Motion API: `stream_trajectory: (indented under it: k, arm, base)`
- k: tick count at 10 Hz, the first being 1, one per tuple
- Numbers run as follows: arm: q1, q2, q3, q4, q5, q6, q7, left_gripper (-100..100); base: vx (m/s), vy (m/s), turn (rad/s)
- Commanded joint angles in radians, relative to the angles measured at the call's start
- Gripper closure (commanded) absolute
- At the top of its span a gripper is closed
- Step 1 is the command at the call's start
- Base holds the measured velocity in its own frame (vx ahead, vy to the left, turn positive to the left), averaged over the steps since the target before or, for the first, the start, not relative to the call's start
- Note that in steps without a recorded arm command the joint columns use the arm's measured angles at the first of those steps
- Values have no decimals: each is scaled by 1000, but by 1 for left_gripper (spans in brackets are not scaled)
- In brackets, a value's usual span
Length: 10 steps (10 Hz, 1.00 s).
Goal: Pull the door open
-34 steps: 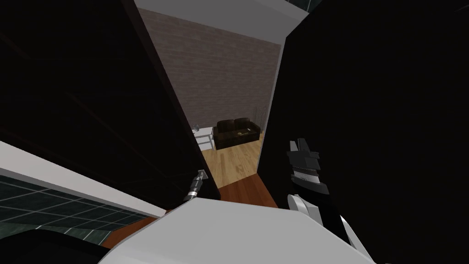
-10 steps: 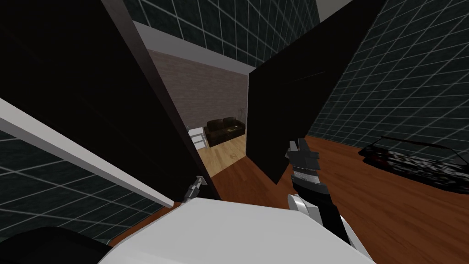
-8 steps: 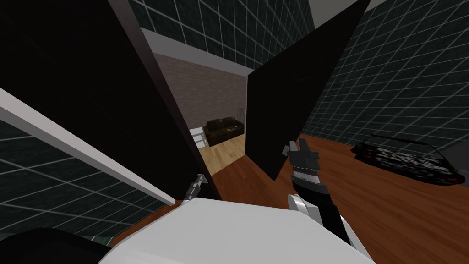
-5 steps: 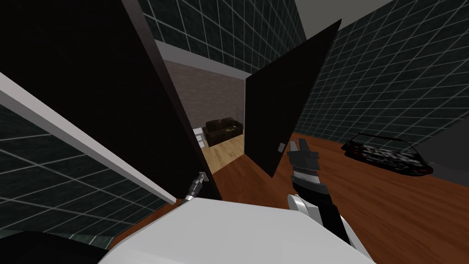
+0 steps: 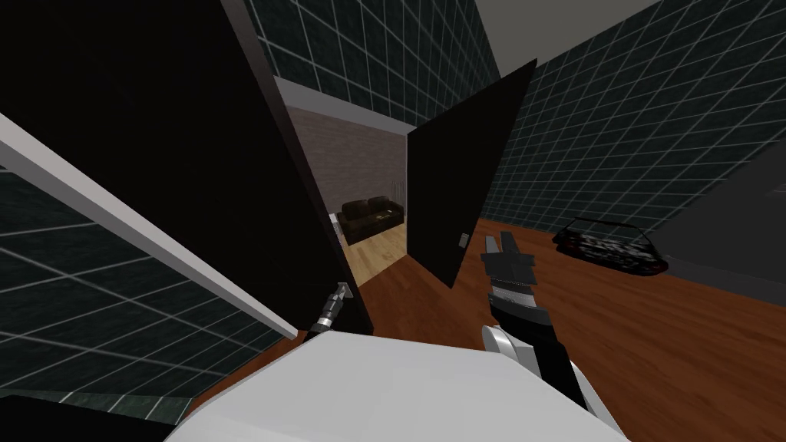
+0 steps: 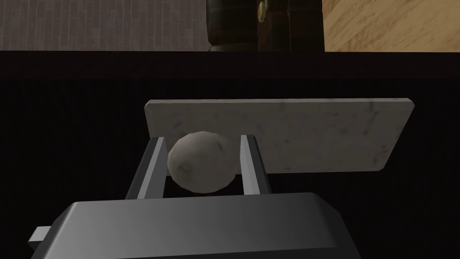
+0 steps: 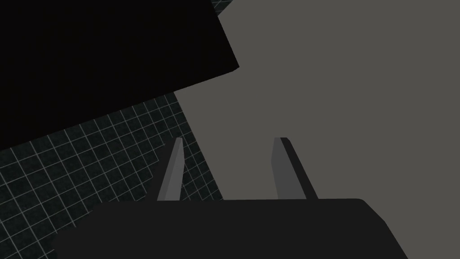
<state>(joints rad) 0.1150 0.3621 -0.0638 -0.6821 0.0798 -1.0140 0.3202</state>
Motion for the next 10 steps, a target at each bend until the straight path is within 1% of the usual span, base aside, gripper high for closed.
stream_trajectory:
  k: [1, 2, 3, 6, 10]
  arm:
    - [-35, -3, -12, 26, 12, 18, -7, 100]
    - [-61, -4, -18, 45, 20, 25, -13, 100]
    - [-73, -5, -20, 54, 24, 28, -15, 100]
    - [-141, -8, -35, 103, 45, 46, -30, 100]
    - [-219, -13, -53, 160, 71, 67, -46, 100]
  base:
    - [-193, 49, -128]
    - [-201, 47, -136]
    - [-173, 52, -76]
    - [-184, 50, -94]
    - [-197, 60, -91]
